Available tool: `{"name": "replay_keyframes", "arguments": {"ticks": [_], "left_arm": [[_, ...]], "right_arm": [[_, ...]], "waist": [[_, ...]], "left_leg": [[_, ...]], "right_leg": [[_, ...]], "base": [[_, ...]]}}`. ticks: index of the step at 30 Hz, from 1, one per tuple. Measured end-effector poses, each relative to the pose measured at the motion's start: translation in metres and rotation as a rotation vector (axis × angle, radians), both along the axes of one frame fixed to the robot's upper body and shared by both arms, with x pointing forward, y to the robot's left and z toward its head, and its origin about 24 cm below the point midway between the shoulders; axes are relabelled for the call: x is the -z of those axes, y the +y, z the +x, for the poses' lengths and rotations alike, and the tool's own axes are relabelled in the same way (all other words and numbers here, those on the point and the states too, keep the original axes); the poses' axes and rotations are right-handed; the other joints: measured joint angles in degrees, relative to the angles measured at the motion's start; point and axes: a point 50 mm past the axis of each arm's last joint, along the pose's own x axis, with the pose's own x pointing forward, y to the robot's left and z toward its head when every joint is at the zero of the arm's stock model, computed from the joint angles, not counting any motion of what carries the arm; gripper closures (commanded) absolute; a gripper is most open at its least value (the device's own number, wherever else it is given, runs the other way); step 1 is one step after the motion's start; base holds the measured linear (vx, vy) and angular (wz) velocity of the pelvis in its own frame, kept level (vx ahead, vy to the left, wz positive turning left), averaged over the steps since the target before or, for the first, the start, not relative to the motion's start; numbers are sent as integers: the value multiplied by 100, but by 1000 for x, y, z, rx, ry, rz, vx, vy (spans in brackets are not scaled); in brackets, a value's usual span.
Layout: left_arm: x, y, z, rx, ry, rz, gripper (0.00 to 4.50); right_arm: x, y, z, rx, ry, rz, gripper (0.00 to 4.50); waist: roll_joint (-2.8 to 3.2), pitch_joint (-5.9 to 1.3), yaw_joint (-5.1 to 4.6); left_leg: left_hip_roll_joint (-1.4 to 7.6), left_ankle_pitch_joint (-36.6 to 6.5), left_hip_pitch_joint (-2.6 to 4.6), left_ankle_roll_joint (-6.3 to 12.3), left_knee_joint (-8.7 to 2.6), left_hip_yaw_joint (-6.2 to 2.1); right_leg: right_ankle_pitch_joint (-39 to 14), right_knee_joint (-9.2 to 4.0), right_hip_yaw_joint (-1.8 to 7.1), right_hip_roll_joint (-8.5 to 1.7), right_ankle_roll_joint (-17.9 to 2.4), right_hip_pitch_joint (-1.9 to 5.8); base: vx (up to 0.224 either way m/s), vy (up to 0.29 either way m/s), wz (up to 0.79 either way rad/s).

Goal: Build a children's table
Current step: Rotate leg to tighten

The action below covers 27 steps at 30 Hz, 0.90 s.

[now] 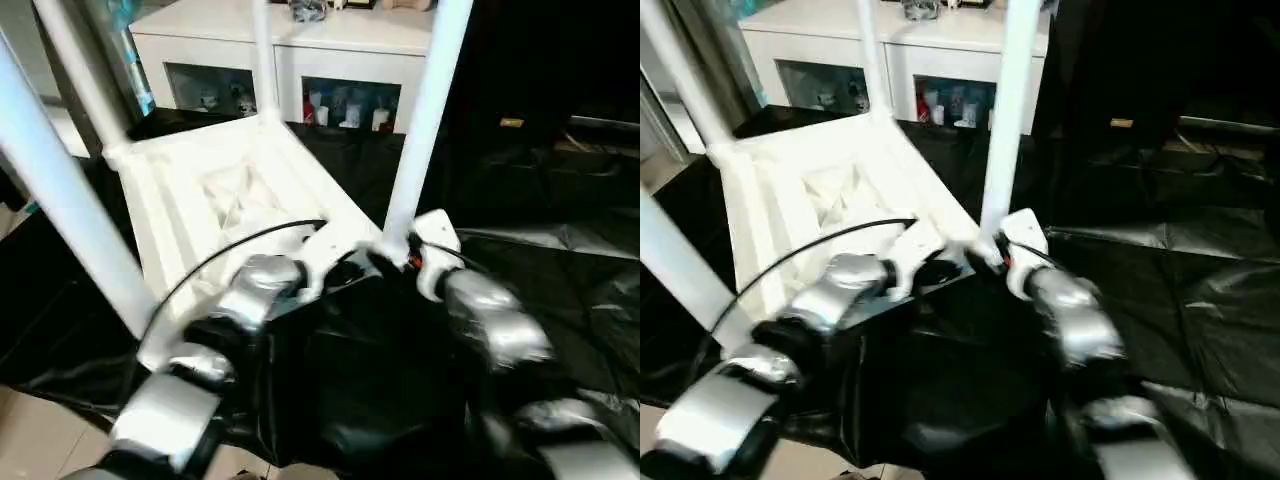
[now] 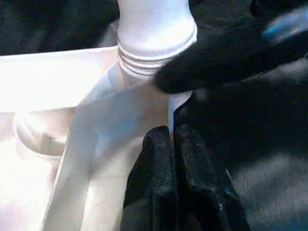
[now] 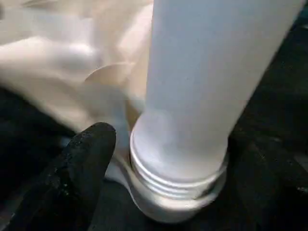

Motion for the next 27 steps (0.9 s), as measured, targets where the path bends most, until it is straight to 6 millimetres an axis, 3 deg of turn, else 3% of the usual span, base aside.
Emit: {"name": "replay_keyframes", "arguments": {"ticks": [5, 15, 18, 27], "left_arm": [[-3, 16, -6, 113, 26, -11, 450], [-6, 32, -23, 350, 93, -22, 450], [-5, 36, -26, 375, 113, -24, 450], [-6, 38, -29, 395, 129, -28, 450]], "right_arm": [[-7, -17, -12, -181, 31, 3, 66], [-11, -18, -32, -450, 93, -9, 66], [-12, -21, -35, -480, 110, -14, 66], [-14, -20, -38, -522, 137, 19, 137]], "waist": [[0, 1, 47], [-2, 4, 277], [-3, 5, 282], [-9, 9, 280]], "left_leg": [[7, 0, -10, 0, -2, 3], [8, -1, -33, 1, 9, 26], [9, 0, -29, 0, 10, 26], [10, 1, -27, -1, 10, 26]], "right_leg": [[13, 2, -5, 3, -22, -9], [-7, -2, 6, -5, -22, -27], [-7, 4, 8, -5, -21, -26], [-6, 10, 8, -5, -20, -26]], "base": [[0, 0, 0], [0, 0, 0], [0, 0, 0], [0, 0, 0]]}}
